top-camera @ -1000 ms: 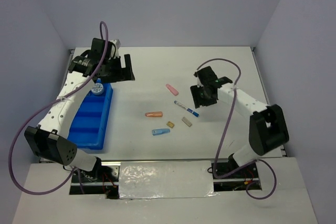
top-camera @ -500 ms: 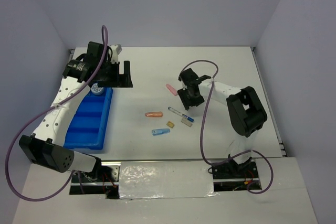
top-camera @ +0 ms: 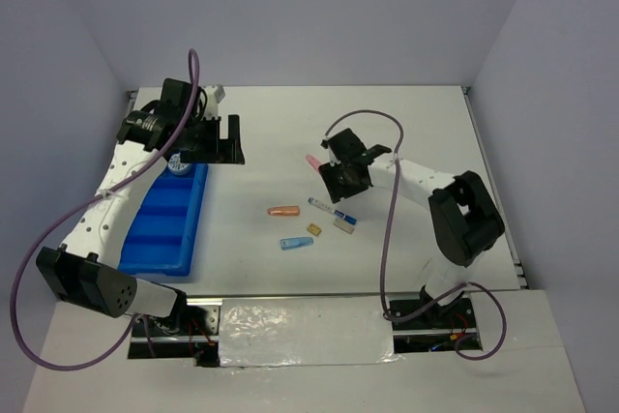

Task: Sort the stationery into containers
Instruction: Move the pen to the center of the board, then pick up the pen from the center of the board, then place the pen in the storage box, then pick up the stationery from the center of the board, then place the stationery in the storage box, then pick up the stationery from the center of the board.

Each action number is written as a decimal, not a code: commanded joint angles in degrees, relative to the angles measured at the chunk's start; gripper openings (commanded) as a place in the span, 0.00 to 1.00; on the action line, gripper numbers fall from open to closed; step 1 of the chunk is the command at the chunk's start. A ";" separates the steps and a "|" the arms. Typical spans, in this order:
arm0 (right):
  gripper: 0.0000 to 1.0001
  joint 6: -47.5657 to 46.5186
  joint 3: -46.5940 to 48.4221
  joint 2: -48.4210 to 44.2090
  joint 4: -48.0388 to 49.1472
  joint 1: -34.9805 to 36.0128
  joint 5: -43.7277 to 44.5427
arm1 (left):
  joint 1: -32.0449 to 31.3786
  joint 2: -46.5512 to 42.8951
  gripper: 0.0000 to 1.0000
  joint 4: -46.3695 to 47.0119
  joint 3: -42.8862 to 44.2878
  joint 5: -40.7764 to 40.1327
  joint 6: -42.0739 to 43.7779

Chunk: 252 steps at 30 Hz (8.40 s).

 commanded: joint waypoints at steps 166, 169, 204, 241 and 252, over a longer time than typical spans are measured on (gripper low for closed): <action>0.06 19.60 -1.47 -24.99 12.28 11.30 -14.46 | -6.38 -8.69 0.99 21.60 -14.86 18.37 -29.71; 0.06 19.95 0.02 -26.48 12.99 11.21 -15.53 | -9.55 -7.37 0.99 24.51 -13.72 19.08 -32.80; 1.00 22.33 6.71 -23.49 9.31 8.23 -14.67 | -10.71 -2.97 0.00 15.52 -8.62 8.20 -33.60; 1.00 15.21 -6.04 -28.26 0.16 0.14 -14.66 | 42.65 -14.04 0.73 14.32 -35.25 -11.24 -28.06; 0.84 11.52 -1.03 -11.83 -2.92 11.11 -0.44 | 41.51 -14.58 0.99 8.88 -19.53 -5.26 -21.82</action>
